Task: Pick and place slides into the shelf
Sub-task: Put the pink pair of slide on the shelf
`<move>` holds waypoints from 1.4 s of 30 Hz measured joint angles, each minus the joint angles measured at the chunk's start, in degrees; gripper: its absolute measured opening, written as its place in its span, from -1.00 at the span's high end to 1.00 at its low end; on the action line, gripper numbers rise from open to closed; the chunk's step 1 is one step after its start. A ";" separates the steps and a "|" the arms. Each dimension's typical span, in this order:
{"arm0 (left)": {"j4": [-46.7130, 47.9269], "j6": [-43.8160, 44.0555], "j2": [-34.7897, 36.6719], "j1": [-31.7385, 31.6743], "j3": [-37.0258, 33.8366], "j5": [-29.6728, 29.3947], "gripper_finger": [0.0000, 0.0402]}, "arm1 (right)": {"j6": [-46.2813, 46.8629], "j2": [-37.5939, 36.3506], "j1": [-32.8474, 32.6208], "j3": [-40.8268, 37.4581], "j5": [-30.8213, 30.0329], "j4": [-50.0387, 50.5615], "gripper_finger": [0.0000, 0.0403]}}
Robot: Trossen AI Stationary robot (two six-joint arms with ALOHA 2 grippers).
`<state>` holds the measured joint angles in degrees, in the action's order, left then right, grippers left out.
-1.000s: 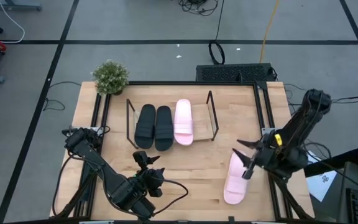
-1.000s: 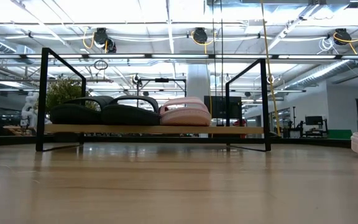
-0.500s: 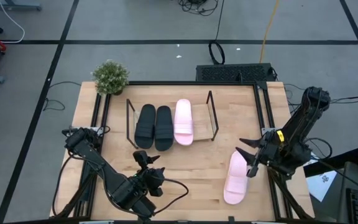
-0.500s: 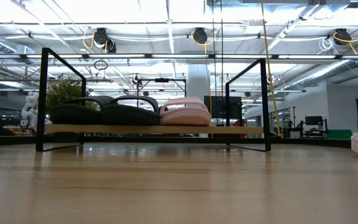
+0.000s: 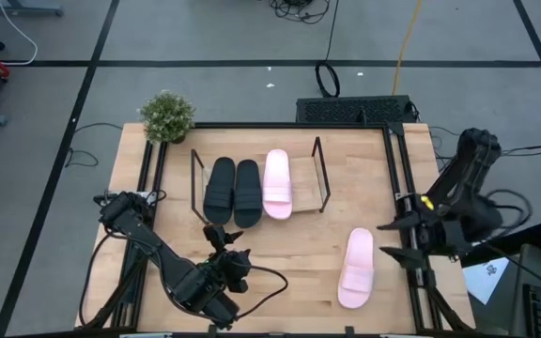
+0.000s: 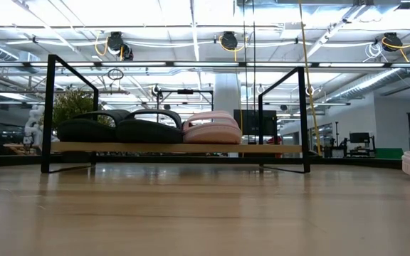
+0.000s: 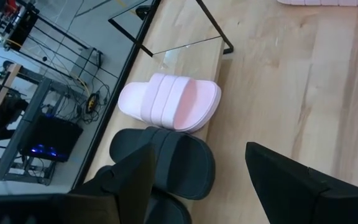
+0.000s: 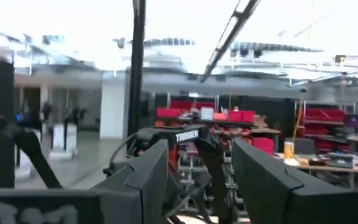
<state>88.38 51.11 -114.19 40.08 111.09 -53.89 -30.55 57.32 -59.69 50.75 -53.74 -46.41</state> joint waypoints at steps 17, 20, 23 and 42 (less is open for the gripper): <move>0.04 -0.34 0.00 0.01 0.00 0.00 -0.27 | 44.42 10.45 28.30 39.74 28.02 73.12 0.16; 0.04 0.03 0.00 0.01 0.00 0.00 -0.27 | 51.24 11.97 33.60 39.49 34.44 83.18 0.16; 0.04 0.03 0.00 0.01 0.00 0.00 -0.27 | 53.95 12.33 36.35 37.69 40.43 85.98 0.16; 0.00 0.23 0.00 0.06 0.00 1.46 -0.27 | 76.51 3.86 39.09 10.38 56.59 101.08 0.16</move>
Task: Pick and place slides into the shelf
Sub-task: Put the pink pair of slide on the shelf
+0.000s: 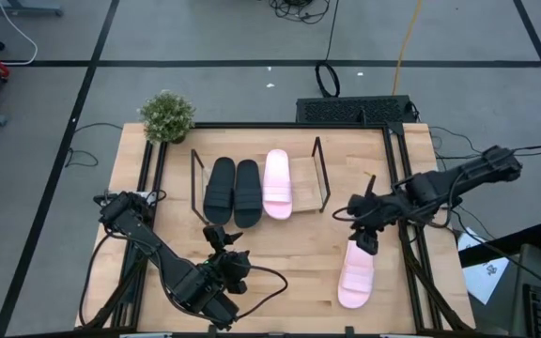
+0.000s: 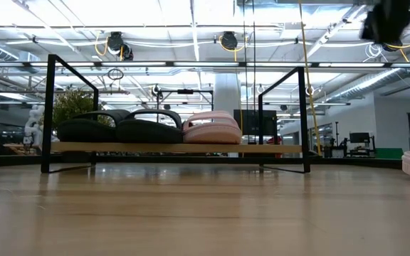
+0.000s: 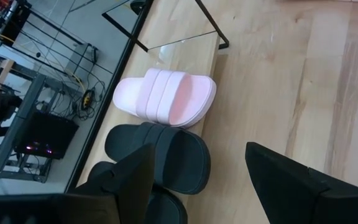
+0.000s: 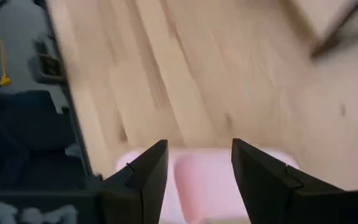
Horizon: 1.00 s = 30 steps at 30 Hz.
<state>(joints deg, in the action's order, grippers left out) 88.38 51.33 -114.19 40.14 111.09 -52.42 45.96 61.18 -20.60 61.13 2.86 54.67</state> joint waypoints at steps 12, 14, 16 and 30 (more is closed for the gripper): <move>-0.17 0.33 0.00 0.00 0.00 0.00 -0.27 | 11.76 -12.06 0.84 -24.27 8.45 -15.46 0.16; -0.17 0.44 0.00 0.00 0.00 0.02 -0.27 | 13.40 -12.92 1.05 -27.23 10.52 -17.54 0.16; -0.16 0.44 0.00 0.00 0.00 0.02 -0.27 | 14.79 -13.55 1.18 -29.65 12.33 -18.81 0.16; -0.17 1.36 0.00 0.00 0.00 0.33 -0.27 | 13.16 -13.75 0.96 -31.83 14.23 -21.89 0.16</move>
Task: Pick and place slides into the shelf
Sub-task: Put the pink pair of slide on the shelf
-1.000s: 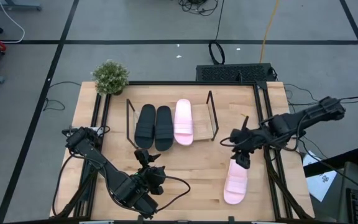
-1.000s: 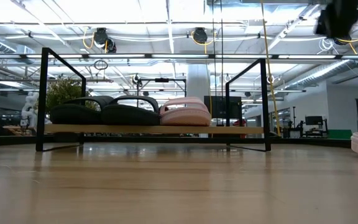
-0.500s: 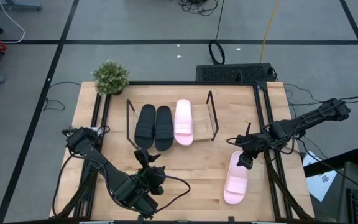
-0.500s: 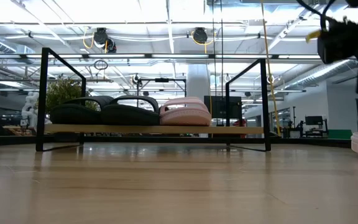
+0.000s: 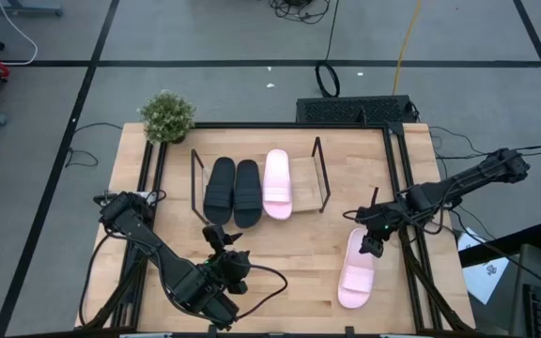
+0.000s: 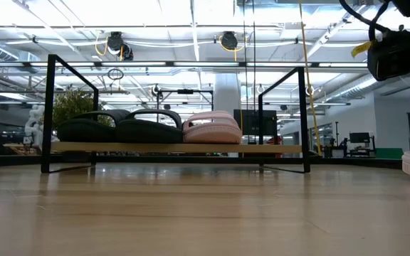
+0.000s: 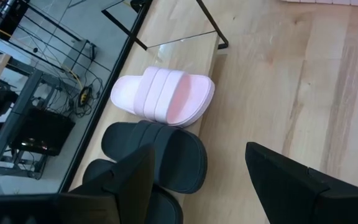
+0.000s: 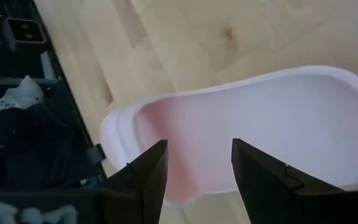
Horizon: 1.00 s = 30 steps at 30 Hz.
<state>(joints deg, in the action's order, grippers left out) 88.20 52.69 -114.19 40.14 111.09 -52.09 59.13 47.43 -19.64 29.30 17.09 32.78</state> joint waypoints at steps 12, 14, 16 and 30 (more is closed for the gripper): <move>0.02 0.04 0.00 0.00 0.00 0.59 -0.27 | -2.25 9.88 -2.74 0.00 4.28 -6.65 0.16; 0.00 0.06 0.00 0.00 0.00 0.59 -0.27 | -2.38 10.74 -3.14 0.00 4.32 -8.71 0.16; 0.01 0.08 0.00 0.00 0.00 0.61 -0.27 | -2.61 11.29 -3.34 0.00 5.20 -10.63 0.16; 0.00 0.34 0.00 0.00 0.00 0.83 -0.27 | -3.08 13.45 -3.39 0.00 8.85 -14.96 0.16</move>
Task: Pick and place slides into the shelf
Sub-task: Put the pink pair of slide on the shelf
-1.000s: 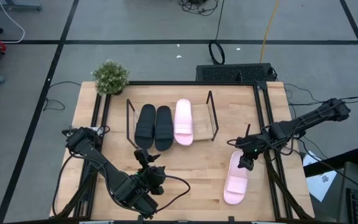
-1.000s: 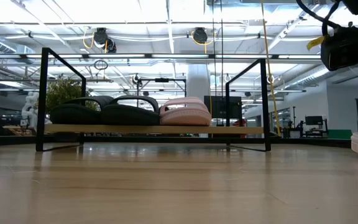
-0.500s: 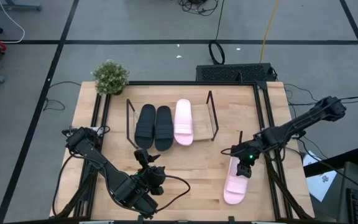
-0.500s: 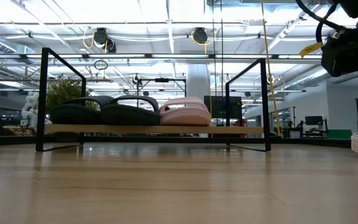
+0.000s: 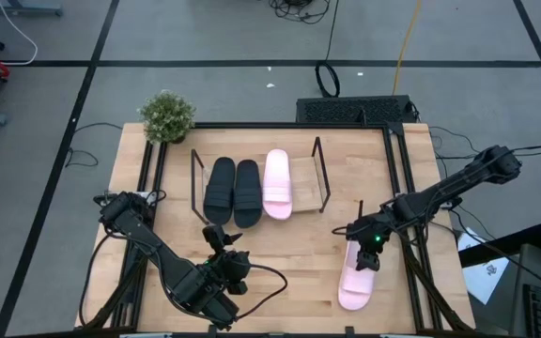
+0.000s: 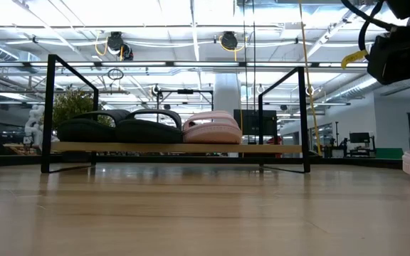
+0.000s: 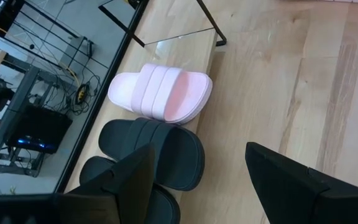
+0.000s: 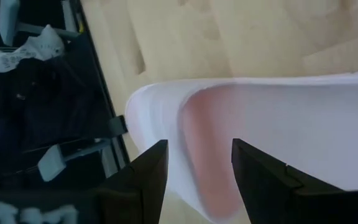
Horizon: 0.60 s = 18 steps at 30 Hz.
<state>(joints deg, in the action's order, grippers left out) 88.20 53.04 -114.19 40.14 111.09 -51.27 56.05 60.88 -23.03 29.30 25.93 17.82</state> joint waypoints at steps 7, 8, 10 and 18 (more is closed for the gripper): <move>-0.02 -0.01 0.00 0.00 0.00 0.00 -0.27 | -0.17 0.00 -0.02 0.00 1.29 -0.20 0.16; -0.01 0.00 0.00 0.00 0.00 0.00 -0.27 | -0.17 0.00 -0.02 0.00 1.29 -0.24 0.16; -0.02 0.00 0.00 0.00 0.00 0.00 -0.27 | -0.19 0.00 -0.02 0.00 1.27 -0.24 0.16; -0.02 0.09 0.00 0.00 0.00 0.00 -0.27 | 0.57 0.00 -0.41 -3.69 1.25 -7.38 0.16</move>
<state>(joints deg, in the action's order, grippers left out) 88.18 53.12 -114.19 40.14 111.09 -51.27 56.62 60.88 -23.44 25.61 27.18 10.44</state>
